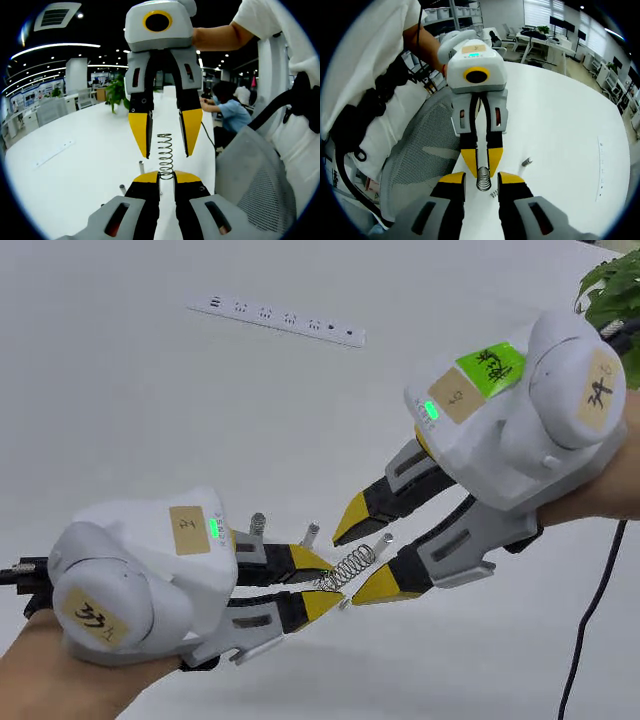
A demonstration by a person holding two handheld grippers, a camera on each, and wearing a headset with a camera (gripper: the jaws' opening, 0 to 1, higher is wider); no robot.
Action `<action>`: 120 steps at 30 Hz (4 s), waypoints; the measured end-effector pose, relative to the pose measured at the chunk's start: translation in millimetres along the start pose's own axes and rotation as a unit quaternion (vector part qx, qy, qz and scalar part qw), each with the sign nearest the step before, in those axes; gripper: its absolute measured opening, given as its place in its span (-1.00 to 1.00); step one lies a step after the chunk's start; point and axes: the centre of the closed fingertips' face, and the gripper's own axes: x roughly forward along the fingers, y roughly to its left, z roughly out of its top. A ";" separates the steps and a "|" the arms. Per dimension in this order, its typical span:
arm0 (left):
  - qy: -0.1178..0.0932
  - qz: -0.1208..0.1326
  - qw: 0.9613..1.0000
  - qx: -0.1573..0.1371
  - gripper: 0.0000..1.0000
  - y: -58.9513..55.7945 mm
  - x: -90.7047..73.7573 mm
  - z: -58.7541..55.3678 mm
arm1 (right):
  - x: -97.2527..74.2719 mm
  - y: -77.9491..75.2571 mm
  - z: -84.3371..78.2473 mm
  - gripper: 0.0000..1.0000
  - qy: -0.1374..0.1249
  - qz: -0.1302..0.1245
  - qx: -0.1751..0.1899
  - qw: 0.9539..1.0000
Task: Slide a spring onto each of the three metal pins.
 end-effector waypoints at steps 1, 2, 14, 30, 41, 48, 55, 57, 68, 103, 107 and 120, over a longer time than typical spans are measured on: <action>-0.001 0.000 1.000 0.000 -0.81 -0.2 -0.2 0.1 | 0.7 -0.2 -0.4 -0.49 0.003 0.001 -0.002 1.000; -0.001 0.000 1.000 0.000 -0.81 -0.3 -0.4 -0.1 | 1.4 -0.4 -0.8 -0.51 0.009 0.002 -0.006 1.000; -0.010 0.003 1.000 -0.005 -0.81 1.4 -3.2 0.3 | 4.2 -0.9 -0.8 -0.75 0.030 0.010 -0.018 0.999; -0.013 0.004 1.000 -0.012 -0.79 1.1 -3.7 -2.7 | 7.5 -2.5 0.1 -0.76 0.035 0.007 -0.015 0.999; -0.012 0.004 1.000 -0.023 -0.75 0.5 -6.0 -6.7 | 11.3 -2.8 1.3 -0.76 0.035 0.006 -0.002 0.999; -0.008 0.012 0.999 -0.030 -0.69 5.1 -9.3 -11.1 | 7.9 -10.4 -1.3 -0.76 0.032 -0.002 0.011 0.999; -0.003 0.026 0.999 -0.036 -0.60 12.2 -16.9 -18.1 | 2.8 -23.1 -7.7 -0.76 0.036 -0.023 0.030 0.999; -0.003 0.033 0.999 -0.039 -0.53 15.4 -20.0 -19.6 | 2.2 -29.0 -10.2 -0.76 0.038 -0.032 0.038 0.998; 0.006 0.066 0.997 -0.042 -0.26 31.1 -38.6 -35.1 | 7.7 -64.3 -28.4 -0.76 0.062 -0.076 0.070 0.993; 0.011 0.084 0.993 -0.082 0.15 41.7 -51.3 -58.8 | 49.0 -95.7 -66.5 -0.76 0.126 -0.057 0.081 0.987; 0.008 0.082 0.993 -0.085 0.14 42.4 -50.2 -58.3 | 51.6 -96.4 -67.4 -0.76 0.126 -0.055 0.081 0.987; 0.009 0.076 0.993 -0.087 0.14 42.6 -47.5 -59.4 | 60.5 -98.1 -73.2 -0.76 0.129 -0.047 0.084 0.987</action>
